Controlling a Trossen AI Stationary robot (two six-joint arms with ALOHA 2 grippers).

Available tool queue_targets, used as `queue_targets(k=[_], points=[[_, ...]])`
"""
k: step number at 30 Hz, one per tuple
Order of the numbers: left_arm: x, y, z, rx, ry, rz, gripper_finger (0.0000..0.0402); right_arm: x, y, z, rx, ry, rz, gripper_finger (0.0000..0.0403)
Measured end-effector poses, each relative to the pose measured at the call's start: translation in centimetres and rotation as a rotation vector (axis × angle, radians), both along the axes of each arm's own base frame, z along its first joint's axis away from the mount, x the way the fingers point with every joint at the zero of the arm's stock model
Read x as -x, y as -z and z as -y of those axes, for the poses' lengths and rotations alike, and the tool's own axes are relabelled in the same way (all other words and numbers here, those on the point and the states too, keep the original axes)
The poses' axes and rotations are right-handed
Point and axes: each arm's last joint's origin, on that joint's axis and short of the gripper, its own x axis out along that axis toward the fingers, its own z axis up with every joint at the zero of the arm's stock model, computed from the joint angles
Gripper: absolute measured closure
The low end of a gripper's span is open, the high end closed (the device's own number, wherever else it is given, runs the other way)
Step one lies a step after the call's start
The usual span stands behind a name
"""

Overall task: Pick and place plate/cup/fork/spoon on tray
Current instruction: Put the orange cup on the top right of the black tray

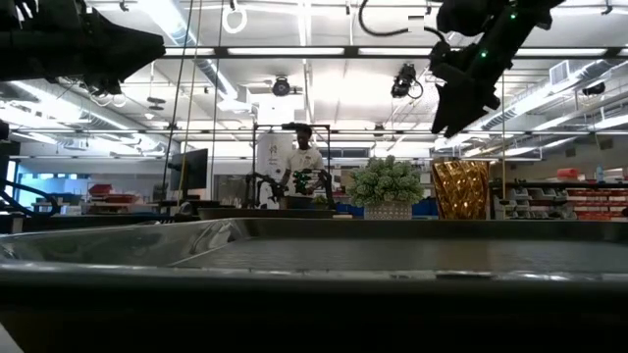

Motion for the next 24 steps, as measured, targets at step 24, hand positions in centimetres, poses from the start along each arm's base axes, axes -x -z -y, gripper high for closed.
queue_targets(k=[24], points=[[0.0,0.0,0.0,0.003,-0.002,0.005,0.0273,-1.8,0.1,6.0,-0.380,0.028,-0.360,0.0201]])
